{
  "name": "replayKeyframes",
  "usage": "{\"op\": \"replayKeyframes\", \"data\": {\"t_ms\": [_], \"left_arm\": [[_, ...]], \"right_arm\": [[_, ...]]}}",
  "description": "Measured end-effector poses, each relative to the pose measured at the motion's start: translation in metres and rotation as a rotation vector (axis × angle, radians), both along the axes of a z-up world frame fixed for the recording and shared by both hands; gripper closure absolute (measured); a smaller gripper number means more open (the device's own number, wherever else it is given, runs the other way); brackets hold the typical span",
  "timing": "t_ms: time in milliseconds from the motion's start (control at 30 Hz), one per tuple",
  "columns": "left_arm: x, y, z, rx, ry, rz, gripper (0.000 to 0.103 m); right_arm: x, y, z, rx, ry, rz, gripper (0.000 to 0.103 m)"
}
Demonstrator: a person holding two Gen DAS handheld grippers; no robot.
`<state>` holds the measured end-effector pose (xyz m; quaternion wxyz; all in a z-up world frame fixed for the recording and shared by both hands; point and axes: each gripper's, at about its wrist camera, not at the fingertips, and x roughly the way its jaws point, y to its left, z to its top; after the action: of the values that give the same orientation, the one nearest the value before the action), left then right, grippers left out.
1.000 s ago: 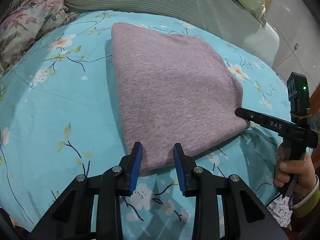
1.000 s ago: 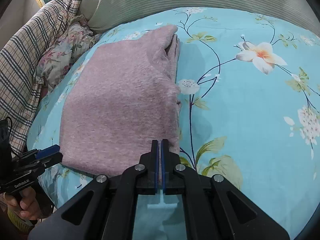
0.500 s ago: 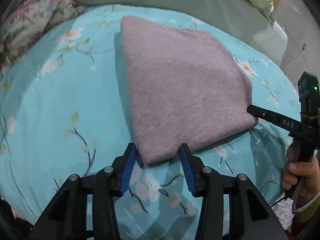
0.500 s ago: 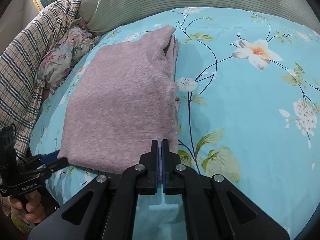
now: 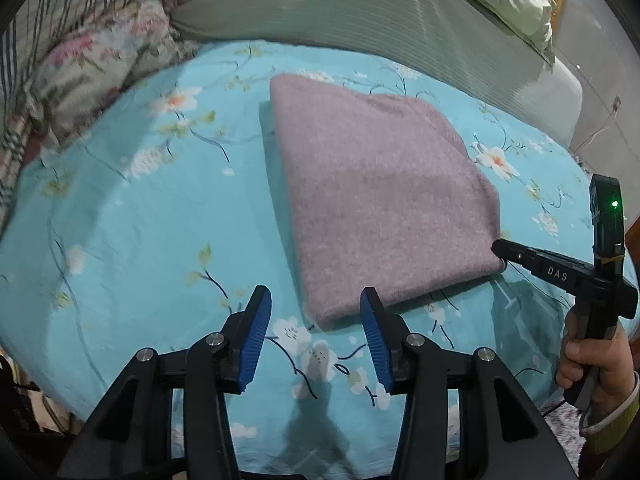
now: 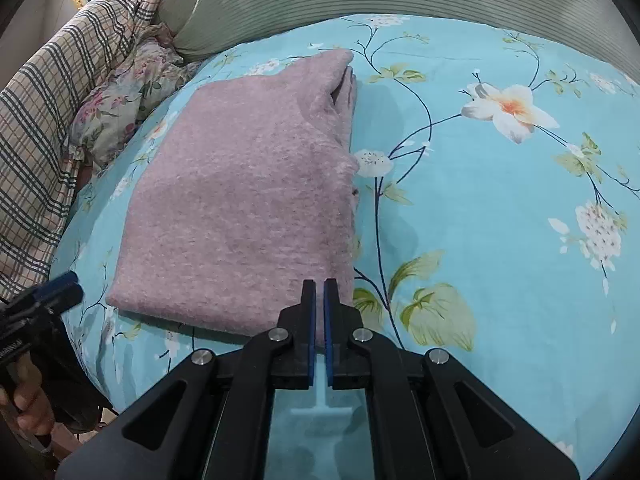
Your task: Fold small clothes
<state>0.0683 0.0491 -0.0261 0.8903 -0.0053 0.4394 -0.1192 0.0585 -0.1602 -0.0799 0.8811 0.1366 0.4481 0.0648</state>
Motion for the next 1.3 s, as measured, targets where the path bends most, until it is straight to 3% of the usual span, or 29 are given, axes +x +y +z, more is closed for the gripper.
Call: {"op": "replayKeyframes", "data": {"t_ms": [300,500,533,567,633,867,1300], "left_arm": [[-0.012,-0.009,0.018,0.082,-0.061,-0.002,0.046],[-0.017,-0.008,0.021,0.089,-0.072,0.012,0.040],[-0.017,-0.007,0.021,0.088,-0.071,0.016,0.039],[-0.017,-0.007,0.021,0.088,-0.070,0.018,0.039],[-0.015,-0.008,0.019,0.094,-0.069,0.019,0.037],[0.017,-0.005,0.008,0.063,-0.019,0.041,0.034],[0.113,0.005,-0.012,-0.037,0.090,0.117,0.034]], "right_arm": [[-0.008,0.003,0.002,-0.017,0.013,-0.008,0.098],[-0.011,0.003,0.005,0.000,0.019,-0.006,0.095],[-0.012,0.002,0.007,0.012,0.015,-0.006,0.086],[-0.013,0.001,0.010,0.025,0.008,-0.005,0.069],[-0.018,0.004,0.017,0.023,-0.016,-0.012,0.045],[-0.001,-0.003,0.048,0.042,-0.104,-0.023,0.045],[0.140,-0.036,0.035,0.220,-0.059,-0.033,0.045]]}}
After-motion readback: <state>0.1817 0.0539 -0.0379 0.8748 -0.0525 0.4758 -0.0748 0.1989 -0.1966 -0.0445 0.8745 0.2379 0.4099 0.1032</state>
